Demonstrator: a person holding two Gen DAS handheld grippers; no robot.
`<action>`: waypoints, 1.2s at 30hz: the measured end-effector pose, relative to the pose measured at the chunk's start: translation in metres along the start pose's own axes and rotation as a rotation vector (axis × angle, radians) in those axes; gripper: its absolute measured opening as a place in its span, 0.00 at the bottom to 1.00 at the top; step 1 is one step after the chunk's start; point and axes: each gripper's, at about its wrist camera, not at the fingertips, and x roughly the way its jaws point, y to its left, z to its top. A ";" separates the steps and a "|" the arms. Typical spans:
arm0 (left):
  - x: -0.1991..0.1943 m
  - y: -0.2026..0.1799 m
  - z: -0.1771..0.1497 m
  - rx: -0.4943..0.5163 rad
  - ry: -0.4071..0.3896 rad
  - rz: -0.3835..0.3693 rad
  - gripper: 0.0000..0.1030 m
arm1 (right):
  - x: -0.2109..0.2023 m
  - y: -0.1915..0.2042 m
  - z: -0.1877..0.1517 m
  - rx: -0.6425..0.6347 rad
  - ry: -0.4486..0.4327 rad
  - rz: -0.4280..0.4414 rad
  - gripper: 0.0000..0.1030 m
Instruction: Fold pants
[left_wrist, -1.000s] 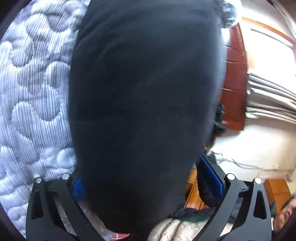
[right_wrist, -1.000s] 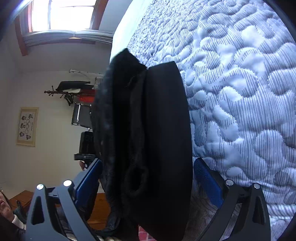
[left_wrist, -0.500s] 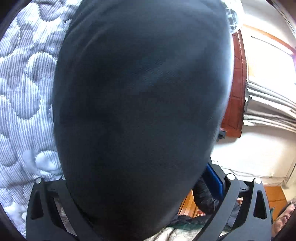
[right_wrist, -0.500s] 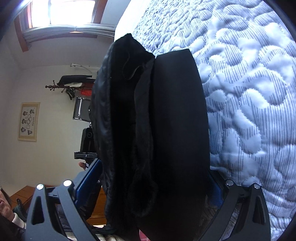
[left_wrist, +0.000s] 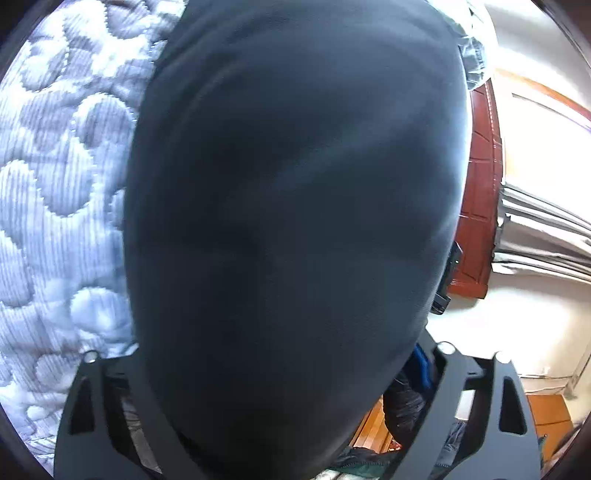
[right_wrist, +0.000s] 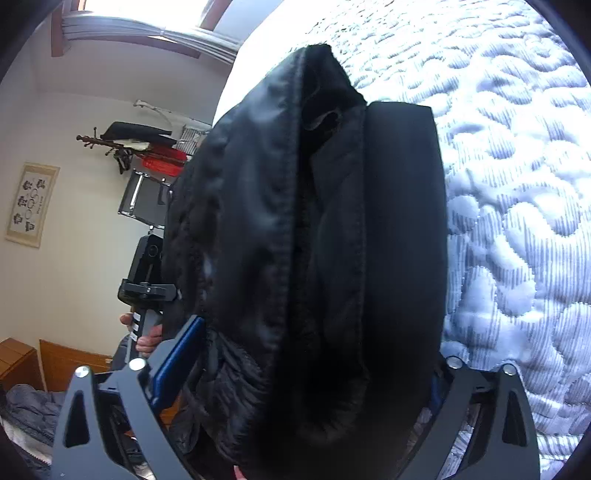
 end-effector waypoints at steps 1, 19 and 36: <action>0.000 -0.001 0.001 0.000 0.001 0.002 0.81 | -0.004 0.001 -0.001 -0.002 -0.001 -0.005 0.87; -0.019 -0.061 -0.008 0.116 -0.078 -0.082 0.41 | -0.040 0.066 -0.010 -0.172 -0.121 -0.042 0.43; -0.086 -0.083 0.076 0.152 -0.267 -0.077 0.43 | -0.008 0.090 0.103 -0.246 -0.157 -0.037 0.43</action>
